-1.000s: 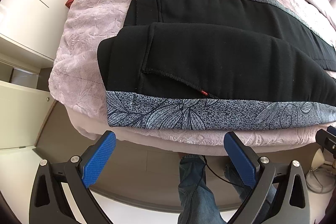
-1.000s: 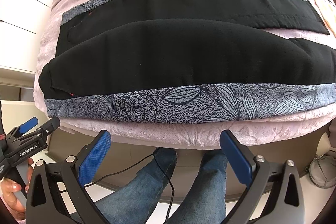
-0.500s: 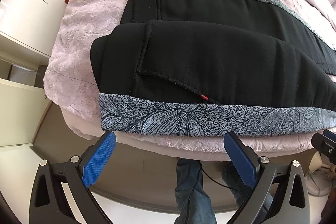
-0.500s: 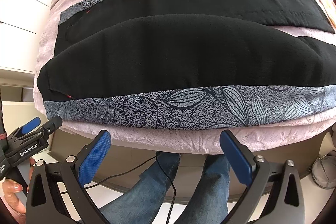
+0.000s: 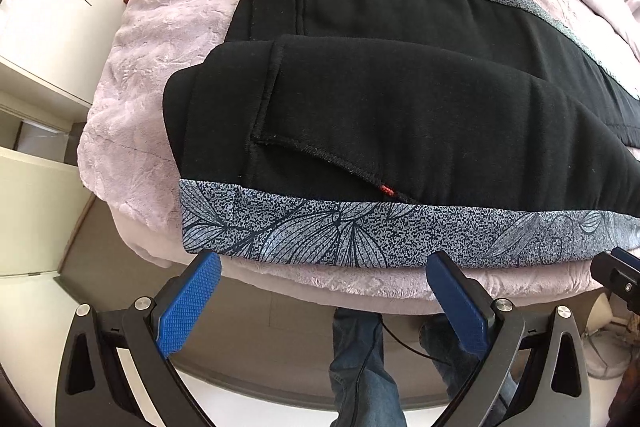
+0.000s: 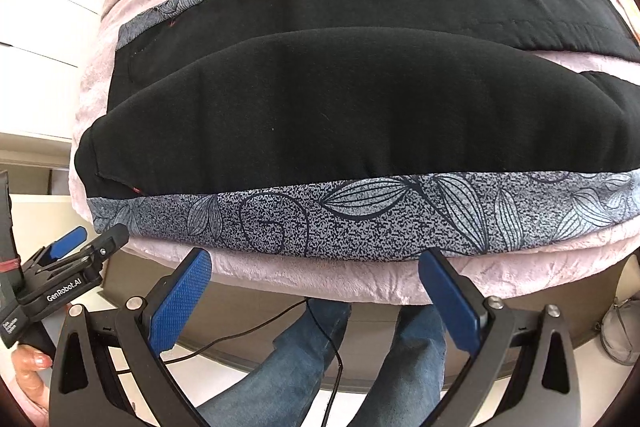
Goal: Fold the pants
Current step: 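Move both open grippers toward the patterned band of the black trousers, then close both grippers on the grey patterned band of the trousers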
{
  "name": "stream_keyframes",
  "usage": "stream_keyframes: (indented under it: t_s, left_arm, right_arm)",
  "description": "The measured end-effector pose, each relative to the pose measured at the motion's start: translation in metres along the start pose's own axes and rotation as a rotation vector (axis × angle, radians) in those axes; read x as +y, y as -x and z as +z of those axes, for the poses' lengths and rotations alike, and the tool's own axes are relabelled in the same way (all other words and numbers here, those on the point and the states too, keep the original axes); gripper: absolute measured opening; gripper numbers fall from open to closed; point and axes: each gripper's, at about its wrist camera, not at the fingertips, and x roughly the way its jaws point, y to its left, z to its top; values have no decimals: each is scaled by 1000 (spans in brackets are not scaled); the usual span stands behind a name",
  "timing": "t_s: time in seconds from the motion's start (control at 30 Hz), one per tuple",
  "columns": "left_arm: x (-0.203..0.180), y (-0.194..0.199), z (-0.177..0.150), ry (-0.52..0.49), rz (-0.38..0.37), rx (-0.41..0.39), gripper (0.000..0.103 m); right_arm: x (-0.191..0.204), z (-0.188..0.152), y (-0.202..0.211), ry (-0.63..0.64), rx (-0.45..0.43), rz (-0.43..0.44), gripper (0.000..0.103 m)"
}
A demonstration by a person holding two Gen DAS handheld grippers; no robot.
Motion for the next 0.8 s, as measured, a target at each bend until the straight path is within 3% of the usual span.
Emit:
stream_keyframes:
  t_s: [0.53,0.57,0.67,0.8]
  left_arm:
    - [2,-5,10,16,-21,-22,103]
    - [5,-4,10,26,-39,-26,103]
    - [15,-3,10,56,-115,-38,103]
    - [28,-4,7,90,-239,-58,103]
  right_arm:
    - [-2,1,-5,-18,-10,75,103]
    - [-3,0,-4,-20,-11,100,103]
    - [-6,-3,-5,-50,-11,286,102]
    - [-10,-10,-29,-98,41,494,70]
